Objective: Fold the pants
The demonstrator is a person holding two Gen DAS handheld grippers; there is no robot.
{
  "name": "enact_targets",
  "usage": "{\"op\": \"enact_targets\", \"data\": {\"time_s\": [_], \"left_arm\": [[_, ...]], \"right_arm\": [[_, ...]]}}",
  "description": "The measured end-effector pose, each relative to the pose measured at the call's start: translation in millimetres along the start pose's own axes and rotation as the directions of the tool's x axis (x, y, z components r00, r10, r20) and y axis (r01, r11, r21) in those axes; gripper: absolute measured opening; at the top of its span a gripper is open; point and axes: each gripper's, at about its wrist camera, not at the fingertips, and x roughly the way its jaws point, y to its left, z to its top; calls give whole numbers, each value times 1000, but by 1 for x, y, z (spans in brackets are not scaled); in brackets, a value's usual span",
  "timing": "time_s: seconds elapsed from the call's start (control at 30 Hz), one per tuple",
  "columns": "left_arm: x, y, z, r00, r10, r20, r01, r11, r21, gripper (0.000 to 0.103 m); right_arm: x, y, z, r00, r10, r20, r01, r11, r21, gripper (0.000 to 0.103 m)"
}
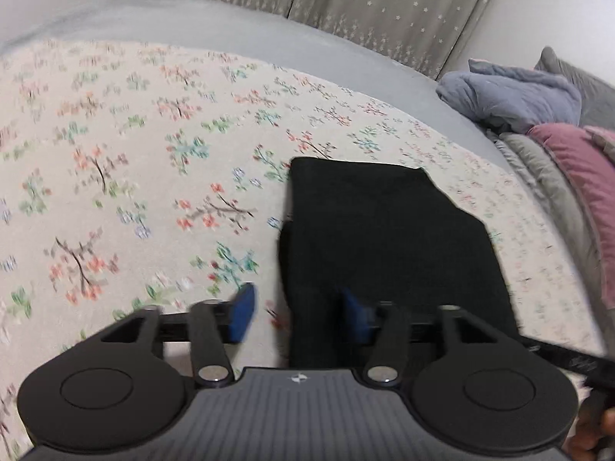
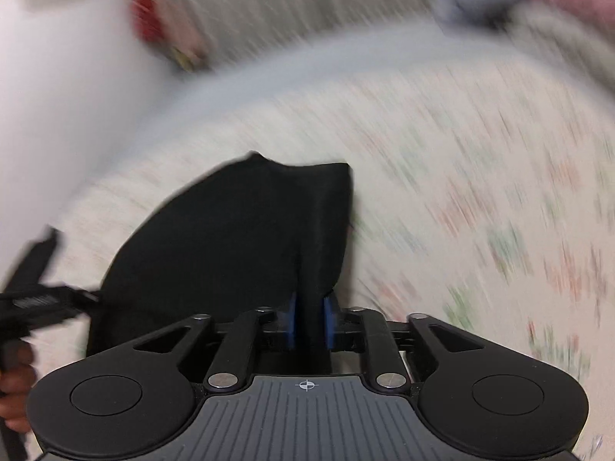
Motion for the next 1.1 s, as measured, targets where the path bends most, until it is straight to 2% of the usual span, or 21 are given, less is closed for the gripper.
{"op": "enact_targets", "data": {"time_s": [0.13,0.3,0.4,0.53,0.63,0.77,0.9,1.0,1.1], "left_arm": [[-6,-8,0,999,38,30,-41,996,81,67],[-21,-12,0,997,67,47,-71,995,66,66],[-33,-20,-4,991,112,67,-118,989,93,66],[-53,-35,-16,978,186,96,-198,969,148,66],[-65,-45,-31,966,236,108,-252,951,179,66],[-84,-52,-49,966,240,95,-253,954,161,66],[-109,-65,-67,971,219,100,-233,959,164,66],[-128,-71,-82,971,211,114,-228,960,161,66],[-148,-76,-102,967,215,139,-237,957,168,66]], "right_arm": [[-1,-10,0,1000,27,10,-28,998,52,27],[-7,-2,-1,1000,-11,2,11,1000,27,29],[-18,1,-2,999,-26,19,25,999,34,30],[-41,13,-3,998,-9,56,8,1000,19,45],[-62,30,-11,996,12,89,-9,1000,-29,47],[-93,59,-33,983,-60,175,89,983,-163,48],[-123,79,-51,967,-68,244,135,954,-268,48],[-144,86,-63,953,-72,294,157,948,-277,56],[-163,85,-83,950,-51,307,130,961,-242,57]]}}
